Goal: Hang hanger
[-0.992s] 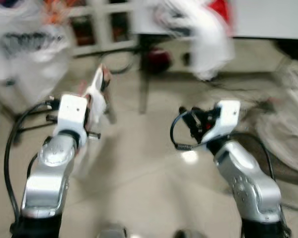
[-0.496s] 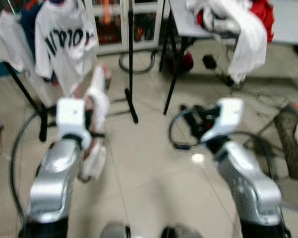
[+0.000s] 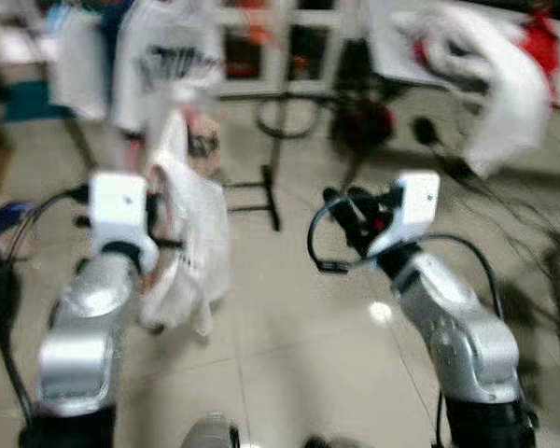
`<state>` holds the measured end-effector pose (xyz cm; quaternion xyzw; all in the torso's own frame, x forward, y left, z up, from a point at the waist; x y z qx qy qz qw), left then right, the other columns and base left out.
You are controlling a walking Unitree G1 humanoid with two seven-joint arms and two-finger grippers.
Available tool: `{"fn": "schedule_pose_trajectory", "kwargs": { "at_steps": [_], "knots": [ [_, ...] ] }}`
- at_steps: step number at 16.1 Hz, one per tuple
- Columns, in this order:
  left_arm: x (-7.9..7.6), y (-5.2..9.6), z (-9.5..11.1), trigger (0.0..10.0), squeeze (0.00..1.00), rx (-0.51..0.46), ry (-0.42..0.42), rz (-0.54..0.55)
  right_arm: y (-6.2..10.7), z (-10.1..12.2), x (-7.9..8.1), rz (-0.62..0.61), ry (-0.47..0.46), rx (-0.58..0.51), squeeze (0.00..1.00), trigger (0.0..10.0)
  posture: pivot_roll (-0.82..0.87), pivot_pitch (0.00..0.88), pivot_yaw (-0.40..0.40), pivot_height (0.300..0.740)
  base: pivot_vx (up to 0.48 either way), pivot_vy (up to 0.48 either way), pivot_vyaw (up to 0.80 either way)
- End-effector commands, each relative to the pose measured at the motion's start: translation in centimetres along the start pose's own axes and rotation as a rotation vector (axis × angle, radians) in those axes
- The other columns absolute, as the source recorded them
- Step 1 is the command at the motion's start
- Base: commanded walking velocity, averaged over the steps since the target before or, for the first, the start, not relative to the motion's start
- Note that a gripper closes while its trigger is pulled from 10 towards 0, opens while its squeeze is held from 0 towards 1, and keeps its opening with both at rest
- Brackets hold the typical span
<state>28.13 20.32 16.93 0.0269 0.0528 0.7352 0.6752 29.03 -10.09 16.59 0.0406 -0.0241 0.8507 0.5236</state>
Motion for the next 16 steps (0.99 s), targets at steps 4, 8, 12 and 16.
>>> {"fn": "schedule_pose_trajectory", "kwargs": {
  "at_steps": [4, 8, 12, 16],
  "knots": [
    [-0.3, -0.4, 1.6, 10.0, 0.00, -0.035, -0.037, -0.007, -0.1, -0.1, -0.4, -0.006, -0.012, 0.017, 0.00, 10.0, 0.07, 0.070, -0.061, 0.740, 0.415, 0.000, 0.46],
    [0.1, -0.9, 1.9, 10.0, 0.00, -0.013, -0.051, -0.010, -0.1, -0.2, -0.9, -0.016, -0.019, 0.032, 0.00, 10.0, 0.06, 0.067, -0.062, 0.740, 0.412, 0.000, 0.00],
    [-0.3, -1.0, 1.6, 10.0, 0.00, 0.012, -0.054, -0.049, 0.0, 0.0, -1.7, -0.042, -0.005, 0.046, 0.00, 10.0, 0.05, 0.062, -0.072, 0.740, 0.413, 0.000, 0.00],
    [-1.6, -0.5, 0.6, 10.0, 0.00, 0.055, -0.043, -0.130, 0.5, -1.1, -2.7, -0.089, -0.032, 0.115, 0.00, 10.0, 0.05, 0.056, -0.077, 0.740, 0.411, 0.000, -0.60]
  ]
}}
Point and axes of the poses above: a point about 5 cm out from each wrist's last joint towards the gripper, its own y axis pointing back from the gripper into the wrist, its own z axis along the axis of the wrist's last joint, x = y × z, the point moved 1 cm from there along -y, pointing out of the wrist towards the gripper, and after that the axes turned 11 degrees about y, right-handed, at the moved point
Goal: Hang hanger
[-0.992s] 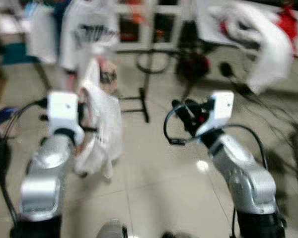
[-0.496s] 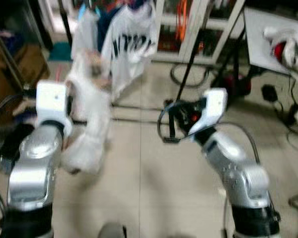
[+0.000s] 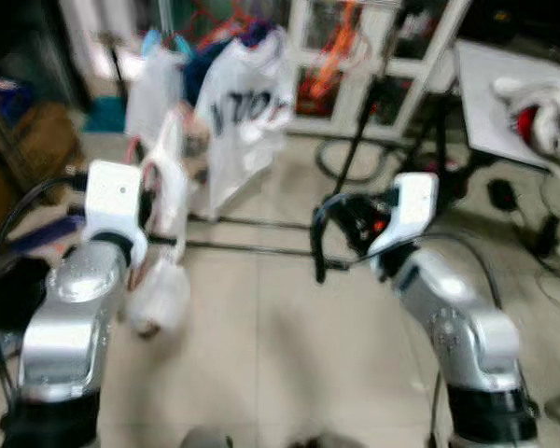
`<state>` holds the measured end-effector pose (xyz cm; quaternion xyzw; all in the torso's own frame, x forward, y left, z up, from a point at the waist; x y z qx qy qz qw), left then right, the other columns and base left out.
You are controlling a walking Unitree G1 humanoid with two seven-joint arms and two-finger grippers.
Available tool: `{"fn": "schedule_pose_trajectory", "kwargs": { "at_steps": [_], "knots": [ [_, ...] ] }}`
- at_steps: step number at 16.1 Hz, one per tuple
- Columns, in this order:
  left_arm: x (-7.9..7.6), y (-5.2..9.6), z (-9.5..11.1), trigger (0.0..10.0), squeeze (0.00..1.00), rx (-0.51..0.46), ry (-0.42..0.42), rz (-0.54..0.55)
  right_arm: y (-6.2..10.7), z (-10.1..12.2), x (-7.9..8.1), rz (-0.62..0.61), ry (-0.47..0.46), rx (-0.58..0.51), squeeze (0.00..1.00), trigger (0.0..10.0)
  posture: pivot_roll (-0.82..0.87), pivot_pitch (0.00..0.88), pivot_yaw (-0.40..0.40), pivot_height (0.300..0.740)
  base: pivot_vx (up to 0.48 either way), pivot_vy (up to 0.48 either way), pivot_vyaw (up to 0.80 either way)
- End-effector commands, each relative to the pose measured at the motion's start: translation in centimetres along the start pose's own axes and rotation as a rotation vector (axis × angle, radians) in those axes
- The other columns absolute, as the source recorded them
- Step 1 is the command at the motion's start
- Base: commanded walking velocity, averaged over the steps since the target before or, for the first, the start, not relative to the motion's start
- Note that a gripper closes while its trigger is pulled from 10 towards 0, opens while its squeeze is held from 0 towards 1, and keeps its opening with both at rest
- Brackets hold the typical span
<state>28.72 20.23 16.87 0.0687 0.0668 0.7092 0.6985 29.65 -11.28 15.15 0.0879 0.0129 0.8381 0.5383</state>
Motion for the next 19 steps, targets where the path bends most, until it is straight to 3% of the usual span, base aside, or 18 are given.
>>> {"fn": "schedule_pose_trajectory", "kwargs": {
  "at_steps": [1, 5, 10, 12, 15, 17, 19],
  "knots": [
    [-1.7, 0.1, 0.5, 10.0, 0.00, -0.018, -0.004, -0.074, 0.6, 0.2, -1.3, -0.044, 0.009, 0.006, 0.00, 10.0, 0.05, 0.056, -0.077, 0.740, 0.409, 0.000, -0.80],
    [-2.2, 0.0, 0.2, 10.0, 0.00, 0.009, -0.009, -0.128, 0.8, 0.1, -1.3, -0.050, 0.012, 0.019, 0.00, 10.0, 0.05, 0.041, -0.077, 0.740, 0.402, 0.000, -0.34],
    [-0.5, -0.7, 0.9, 10.0, 0.00, 0.000, -0.041, -0.016, 0.9, -0.1, -0.8, 0.014, 0.024, 0.048, 0.00, 10.0, 0.04, 0.049, -0.071, 0.740, 0.395, 0.000, 0.00],
    [0.5, -0.3, 0.1, 10.0, 0.00, 0.060, -0.047, 0.040, 1.1, -0.5, -0.7, 0.045, 0.027, 0.076, 0.00, 10.0, 0.05, 0.050, -0.071, 0.740, 0.172, 0.000, 0.00],
    [0.7, -0.2, -0.6, 10.0, 0.00, 0.134, -0.025, 0.040, 1.2, -0.4, -0.5, 0.107, 0.052, 0.080, 0.00, 10.0, 0.06, 0.055, -0.080, 0.740, 0.000, 0.000, 0.00],
    [0.6, -0.3, -0.8, 10.0, 0.00, 0.202, -0.042, 0.001, 1.2, -0.4, -0.4, 0.146, 0.072, 0.089, 0.00, 10.0, 0.06, 0.059, -0.085, 0.740, 0.000, 0.000, 0.00],
    [-0.2, 0.0, -0.7, 10.0, 0.00, 0.302, -0.089, -0.214, 1.3, -0.2, -0.5, 0.194, 0.086, 0.105, 0.00, 10.0, 0.06, 0.061, -0.097, 0.740, 0.000, 0.000, 0.00]
  ]
}}
Point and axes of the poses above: a point about 5 cm out from each wrist's last joint towards the gripper, its own y axis pointing back from the gripper into the wrist, its own z axis along the axis of the wrist's last joint, x = y × z, the point moved 1 cm from there along -y, pointing out of the wrist towards the gripper, and after that the axes turned 11 degrees about y, right-handed, at the moved point
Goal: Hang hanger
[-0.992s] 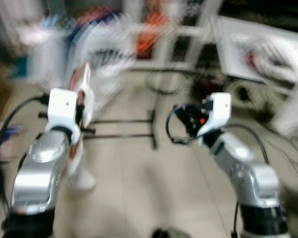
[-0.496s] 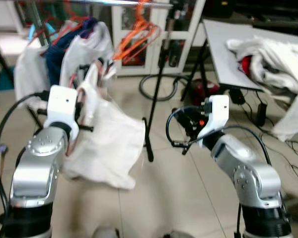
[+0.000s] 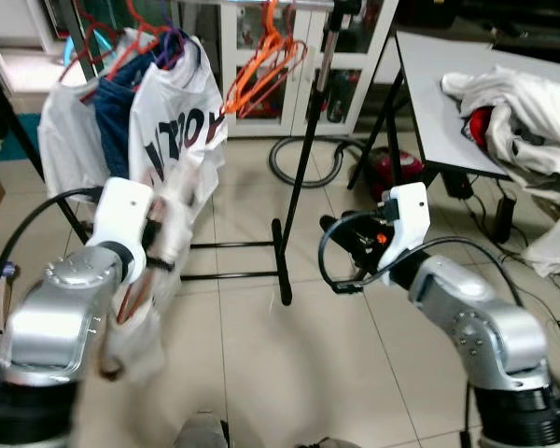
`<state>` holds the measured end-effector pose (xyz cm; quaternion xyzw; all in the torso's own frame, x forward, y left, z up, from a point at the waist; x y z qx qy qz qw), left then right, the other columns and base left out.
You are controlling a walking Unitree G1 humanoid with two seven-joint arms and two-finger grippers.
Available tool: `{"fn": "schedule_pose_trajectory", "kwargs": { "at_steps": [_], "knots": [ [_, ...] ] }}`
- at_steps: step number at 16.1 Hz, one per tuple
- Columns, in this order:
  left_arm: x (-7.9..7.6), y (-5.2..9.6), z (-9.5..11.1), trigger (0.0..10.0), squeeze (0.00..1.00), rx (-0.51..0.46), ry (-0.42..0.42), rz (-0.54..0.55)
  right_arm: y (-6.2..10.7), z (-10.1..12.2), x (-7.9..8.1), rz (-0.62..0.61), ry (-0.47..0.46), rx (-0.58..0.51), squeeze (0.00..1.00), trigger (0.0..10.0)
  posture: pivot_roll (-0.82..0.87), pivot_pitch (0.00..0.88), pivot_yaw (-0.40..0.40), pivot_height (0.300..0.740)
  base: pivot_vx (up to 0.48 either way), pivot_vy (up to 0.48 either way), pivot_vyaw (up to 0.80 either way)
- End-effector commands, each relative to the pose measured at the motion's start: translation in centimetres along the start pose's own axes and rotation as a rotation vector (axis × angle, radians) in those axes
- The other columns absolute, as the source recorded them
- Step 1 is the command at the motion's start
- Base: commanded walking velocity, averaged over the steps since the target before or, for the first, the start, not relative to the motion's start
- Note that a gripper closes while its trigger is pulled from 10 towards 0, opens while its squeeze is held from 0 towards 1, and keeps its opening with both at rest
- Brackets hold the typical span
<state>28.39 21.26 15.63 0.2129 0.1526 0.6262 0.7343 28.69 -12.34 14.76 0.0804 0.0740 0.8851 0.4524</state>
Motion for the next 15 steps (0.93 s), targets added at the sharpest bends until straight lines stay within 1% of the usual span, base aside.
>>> {"fn": "schedule_pose_trajectory", "kwargs": {
  "at_steps": [1, 4, 6, 7, 8, 9, 10, 11, 12, 13, 14, 15],
  "knots": [
    [-0.6, 0.1, 0.8, 10.0, 0.00, 0.017, -0.011, -0.073, 0.1, 0.4, 0.1, 0.034, 0.015, -0.002, 0.00, 10.0, 0.06, 0.060, -0.097, 0.740, 0.000, 0.000, 0.00],
    [0.7, -0.1, 1.4, 10.0, 0.00, 0.054, 0.012, -0.028, 0.4, 0.3, 0.0, 0.054, 0.013, 0.008, 0.00, 10.0, 0.05, 0.056, -0.096, 0.740, 0.000, 0.000, 0.00],
    [0.9, -0.1, 1.6, 10.0, 0.00, 0.076, 0.031, -0.033, 0.6, 0.3, 0.2, 0.081, 0.012, 0.016, 0.00, 10.0, 0.05, 0.056, -0.097, 0.740, 0.000, 0.000, 0.00],
    [1.2, 0.0, 1.8, 10.0, 0.00, 0.079, 0.048, -0.017, 0.7, 0.3, 0.4, 0.106, 0.004, 0.014, 0.00, 10.0, 0.05, 0.056, -0.097, 0.740, 0.000, 0.000, 0.00],
    [1.6, 0.0, 2.2, 10.0, 0.00, 0.059, 0.071, 0.015, 0.9, 0.4, 0.6, 0.126, 0.014, 0.012, 0.00, 10.0, 0.05, 0.056, -0.094, 0.740, 0.000, 0.000, 0.00],
    [2.6, 0.1, 2.9, 10.0, 0.00, -0.011, 0.126, 0.106, 0.9, 0.6, 0.7, 0.125, 0.024, -0.011, 0.00, 10.0, 0.05, 0.058, -0.095, 0.740, 0.000, 0.000, 0.00],
    [2.7, 0.1, 3.0, 10.0, 0.00, -0.018, 0.137, 0.118, 0.9, 0.7, 0.7, 0.120, 0.025, -0.016, 0.00, 10.0, 0.05, 0.058, -0.095, 0.740, 0.000, 0.000, 0.00],
    [2.8, 0.2, 3.8, 10.0, 0.00, -0.091, 0.136, 0.140, 0.8, 0.9, 0.5, 0.081, 0.016, -0.036, 0.00, 10.0, 0.05, 0.060, -0.098, 0.740, 0.000, 0.000, 0.00],
    [2.9, 0.4, 4.6, 10.0, 0.00, -0.177, 0.144, 0.189, 0.5, 1.1, 0.4, 0.046, -0.009, -0.059, 0.00, 10.0, 0.05, 0.056, -0.097, 0.740, 0.000, 0.000, 0.00],
    [3.0, 0.4, 4.7, 10.0, 0.00, -0.194, 0.146, 0.208, 0.4, 1.2, 0.5, 0.043, -0.013, -0.065, 0.00, 10.0, 0.05, 0.056, -0.097, 0.740, 0.000, 0.000, 0.00],
    [2.4, 0.4, 4.6, 10.0, 0.00, -0.217, 0.178, 0.202, 0.1, 1.6, 1.3, 0.051, 0.005, -0.088, 0.00, 10.0, 0.06, 0.059, -0.093, 0.740, 0.000, 0.000, 0.47],
    [1.9, 0.3, 4.7, 10.0, 0.00, -0.227, 0.189, 0.182, 0.0, 1.7, 1.5, 0.049, 0.009, -0.094, 0.00, 10.0, 0.06, 0.059, -0.094, 0.740, 0.000, 0.000, 0.80]
  ]
}}
Point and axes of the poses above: a point about 5 cm out from each wrist's last joint towards the gripper, its own y axis pointing back from the gripper into the wrist, its own z axis along the axis of the wrist's last joint, x = y × z, the point moved 1 cm from there along -y, pointing out of the wrist towards the gripper, and after that the axes turned 11 degrees about y, right-handed, at the moved point
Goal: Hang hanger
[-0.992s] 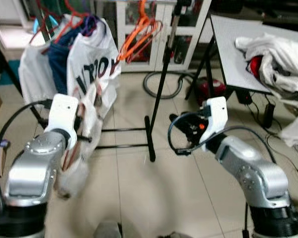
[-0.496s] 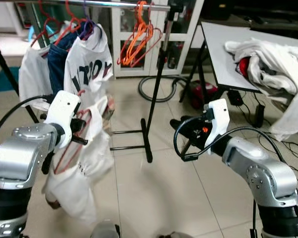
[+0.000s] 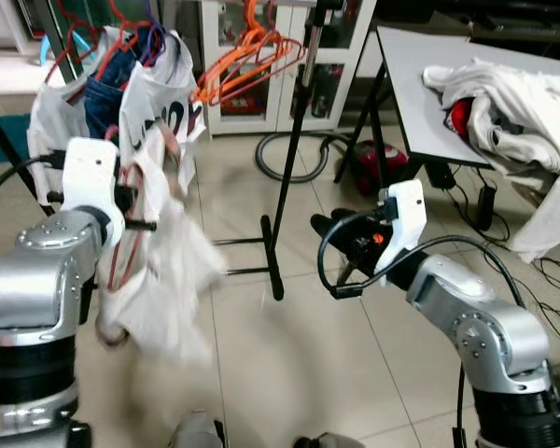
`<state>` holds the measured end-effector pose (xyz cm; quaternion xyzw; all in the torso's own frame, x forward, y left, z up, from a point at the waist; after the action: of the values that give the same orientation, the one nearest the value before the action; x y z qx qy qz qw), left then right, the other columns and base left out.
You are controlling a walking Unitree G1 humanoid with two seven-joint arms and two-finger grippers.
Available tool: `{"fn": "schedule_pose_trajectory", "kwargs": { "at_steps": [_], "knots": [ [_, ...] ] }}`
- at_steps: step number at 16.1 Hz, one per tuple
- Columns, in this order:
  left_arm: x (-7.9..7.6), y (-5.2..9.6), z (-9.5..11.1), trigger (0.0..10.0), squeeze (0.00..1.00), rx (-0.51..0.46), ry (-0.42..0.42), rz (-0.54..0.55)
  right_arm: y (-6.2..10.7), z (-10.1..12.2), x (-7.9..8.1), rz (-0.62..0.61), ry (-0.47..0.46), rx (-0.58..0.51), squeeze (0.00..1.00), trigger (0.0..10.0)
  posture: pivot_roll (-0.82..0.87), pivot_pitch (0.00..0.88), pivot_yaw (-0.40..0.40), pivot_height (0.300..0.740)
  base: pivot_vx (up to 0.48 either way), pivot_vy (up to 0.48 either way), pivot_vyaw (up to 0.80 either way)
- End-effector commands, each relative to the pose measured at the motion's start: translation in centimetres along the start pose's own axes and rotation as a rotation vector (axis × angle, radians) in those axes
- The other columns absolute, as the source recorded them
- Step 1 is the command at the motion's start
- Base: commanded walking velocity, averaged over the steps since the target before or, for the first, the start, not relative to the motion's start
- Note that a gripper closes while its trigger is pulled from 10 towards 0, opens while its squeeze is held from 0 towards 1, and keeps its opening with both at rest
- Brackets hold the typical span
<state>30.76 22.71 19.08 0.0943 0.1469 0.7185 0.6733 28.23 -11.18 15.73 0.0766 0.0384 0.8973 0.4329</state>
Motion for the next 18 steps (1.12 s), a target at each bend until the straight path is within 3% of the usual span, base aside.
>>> {"fn": "schedule_pose_trajectory", "kwargs": {
  "at_steps": [1, 3, 5, 7, 8, 9, 11, 13, 18],
  "knots": [
    [-0.3, 0.3, 0.7, 10.0, 0.00, -0.044, -0.004, -0.007, 0.0, 0.7, 0.3, -0.001, 0.030, -0.029, 0.00, 10.0, 0.06, 0.059, -0.094, 0.740, 0.000, 0.000, 0.80],
    [-1.7, 0.2, 0.8, 10.0, 0.00, -0.058, -0.021, -0.058, -0.1, 0.8, 0.0, -0.087, -0.011, -0.072, 0.00, 10.0, 0.07, 0.059, -0.084, 0.740, 0.315, 0.000, 0.25],
    [-2.2, 0.0, 0.9, 10.0, 0.00, -0.067, -0.043, -0.074, -0.3, 1.3, -0.6, -0.173, 0.004, -0.107, 0.00, 10.0, 0.07, 0.059, -0.072, 0.740, 0.326, 0.000, 0.00],
    [-2.1, 0.2, 1.0, 10.0, 0.00, -0.066, -0.053, -0.076, -0.4, 1.5, -0.4, -0.170, 0.013, -0.114, 0.00, 10.0, 0.07, 0.061, -0.066, 0.740, 0.326, 0.000, 0.00],
    [-1.5, 0.5, 0.9, 10.0, 0.00, -0.060, -0.051, -0.049, -0.3, 1.5, -0.2, -0.155, 0.011, -0.110, 0.00, 10.0, 0.07, 0.062, -0.066, 0.740, 0.322, 0.000, 0.00],
    [0.2, 1.3, 0.4, 10.0, 0.00, -0.051, -0.032, 0.040, -0.1, 1.1, 0.2, -0.104, 0.007, -0.088, 0.00, 10.0, 0.06, 0.064, -0.065, 0.740, 0.322, 0.000, 0.00],
    [1.3, 2.1, -0.5, 10.0, 0.00, -0.042, -0.034, 0.078, 0.2, 0.8, 0.3, -0.086, 0.010, -0.074, 0.00, 10.0, 0.07, 0.067, -0.071, 0.740, 0.321, 0.000, 0.00],
    [-1.1, 3.8, -2.4, 10.0, 0.00, -0.066, -0.034, -0.044, 0.3, -0.1, -0.1, -0.102, -0.007, -0.046, 0.00, 10.0, 0.09, 0.076, -0.086, 0.740, 0.000, 0.000, 0.00],
    [-2.9, 3.3, -2.7, 10.0, 0.00, -0.063, -0.051, -0.077, 0.1, -1.2, -0.8, -0.184, -0.071, -0.017, 0.00, 10.0, 0.09, 0.081, -0.077, 0.740, 0.000, 0.363, 0.00]
  ]
}}
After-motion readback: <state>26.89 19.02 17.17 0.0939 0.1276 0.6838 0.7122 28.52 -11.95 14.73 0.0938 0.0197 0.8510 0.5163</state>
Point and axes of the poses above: a point about 5 cm out from each wrist's last joint towards the gripper, its own y axis pointing back from the gripper into the wrist, its own z axis along the axis of the wrist's last joint, x = y × z, the point moved 1 cm from there along -y, pointing out of the wrist towards the gripper, and after that the axes turned 11 degrees about y, right-handed, at the moved point
